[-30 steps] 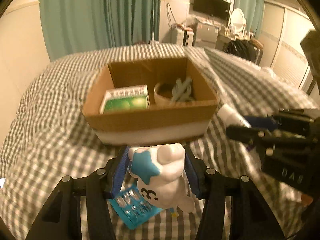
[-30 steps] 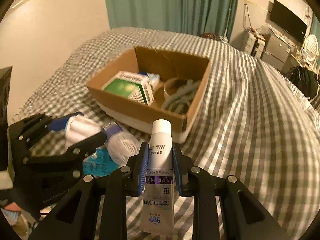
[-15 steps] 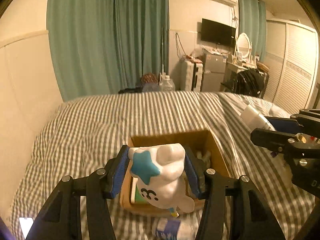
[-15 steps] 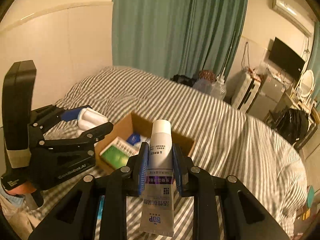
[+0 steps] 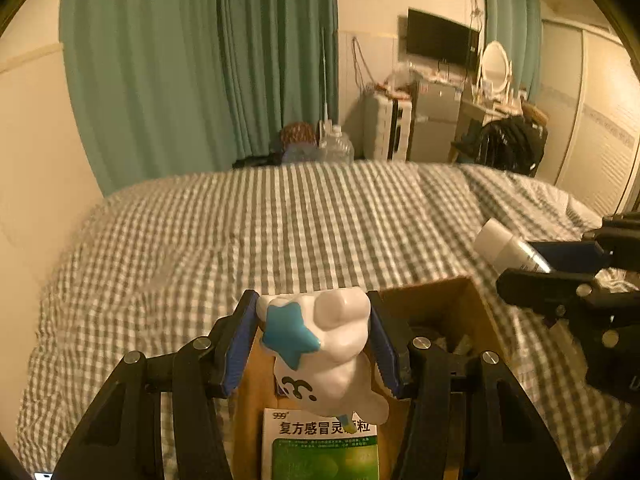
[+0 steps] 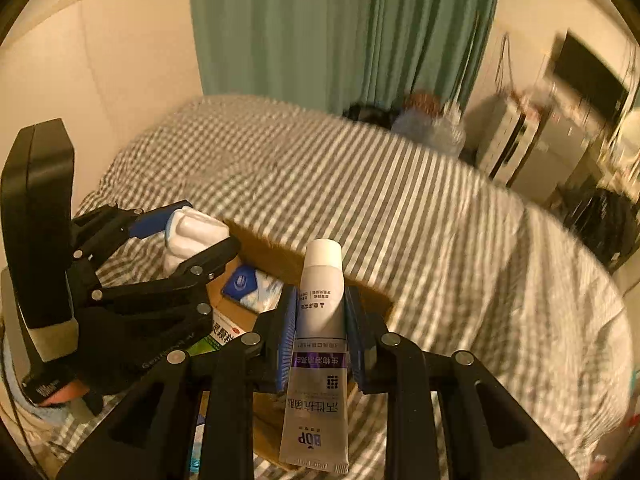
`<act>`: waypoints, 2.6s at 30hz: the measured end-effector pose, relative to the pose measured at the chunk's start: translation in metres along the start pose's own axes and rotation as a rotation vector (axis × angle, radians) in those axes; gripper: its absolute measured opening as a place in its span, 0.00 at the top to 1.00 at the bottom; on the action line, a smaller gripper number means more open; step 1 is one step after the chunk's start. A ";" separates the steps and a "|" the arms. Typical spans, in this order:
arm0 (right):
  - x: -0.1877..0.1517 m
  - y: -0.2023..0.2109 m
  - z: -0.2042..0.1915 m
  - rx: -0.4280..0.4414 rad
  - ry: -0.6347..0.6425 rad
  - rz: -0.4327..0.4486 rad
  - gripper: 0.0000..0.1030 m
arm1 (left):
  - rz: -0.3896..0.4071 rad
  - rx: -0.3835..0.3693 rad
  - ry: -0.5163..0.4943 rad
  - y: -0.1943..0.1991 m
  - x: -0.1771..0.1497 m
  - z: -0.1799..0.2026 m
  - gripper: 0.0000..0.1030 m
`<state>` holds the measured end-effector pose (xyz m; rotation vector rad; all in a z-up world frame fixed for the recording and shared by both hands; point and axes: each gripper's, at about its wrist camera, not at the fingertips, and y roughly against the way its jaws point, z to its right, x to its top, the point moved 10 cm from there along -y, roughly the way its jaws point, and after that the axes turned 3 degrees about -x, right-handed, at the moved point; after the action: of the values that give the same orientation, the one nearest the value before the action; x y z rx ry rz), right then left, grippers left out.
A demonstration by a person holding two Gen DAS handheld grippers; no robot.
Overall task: Organize objects
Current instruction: 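Place the plush toy and toothpaste tube into the cardboard box and release, then grasp the teal blister pack with the left gripper while the right grasps the water bottle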
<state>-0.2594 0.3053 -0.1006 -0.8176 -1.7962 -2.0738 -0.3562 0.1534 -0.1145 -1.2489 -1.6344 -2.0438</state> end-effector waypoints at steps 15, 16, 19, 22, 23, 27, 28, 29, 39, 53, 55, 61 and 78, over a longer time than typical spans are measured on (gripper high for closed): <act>0.001 0.040 -0.001 0.060 -0.062 0.121 0.41 | -0.015 0.069 -0.012 0.017 -0.013 0.004 0.10; 0.001 0.049 -0.001 0.056 -0.061 0.140 0.38 | -0.004 0.077 -0.010 0.025 -0.012 0.003 0.08; -0.009 0.081 -0.005 0.039 -0.051 0.206 0.32 | 0.030 0.109 -0.002 0.056 -0.020 -0.005 0.03; -0.023 0.099 -0.007 0.005 -0.042 0.236 0.30 | 0.047 0.129 0.008 0.081 -0.036 -0.014 0.03; -0.030 0.104 -0.010 0.005 -0.041 0.245 0.29 | 0.049 0.136 0.011 0.088 -0.042 -0.017 0.03; -0.061 0.110 -0.022 0.042 -0.059 0.236 0.26 | 0.069 0.161 0.041 0.113 -0.070 -0.027 0.02; -0.070 0.109 -0.024 0.044 -0.060 0.232 0.25 | 0.069 0.160 0.049 0.116 -0.075 -0.027 0.02; -0.079 0.107 -0.027 0.041 -0.061 0.227 0.24 | 0.069 0.160 0.057 0.119 -0.083 -0.028 0.01; -0.166 0.055 -0.040 0.017 -0.118 0.076 0.23 | -0.046 0.119 0.051 0.092 -0.190 -0.010 0.00; -0.180 0.045 -0.030 -0.034 -0.154 0.019 0.23 | -0.272 0.003 -0.076 0.052 -0.277 0.041 0.00; -0.181 0.042 -0.029 -0.036 -0.158 0.010 0.23 | -0.286 0.021 -0.107 0.047 -0.279 0.043 0.00; -0.188 0.035 -0.028 -0.040 -0.162 -0.025 0.23 | -0.311 0.048 -0.173 0.046 -0.291 0.051 0.00; -0.195 0.027 -0.031 -0.044 -0.161 -0.058 0.23 | -0.254 -0.059 -0.243 0.058 -0.284 0.059 0.78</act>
<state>-0.0956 0.2405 -0.1934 -0.9813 -1.8827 -2.1460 -0.1189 0.0981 -0.2831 -1.4228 -1.9432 -2.1693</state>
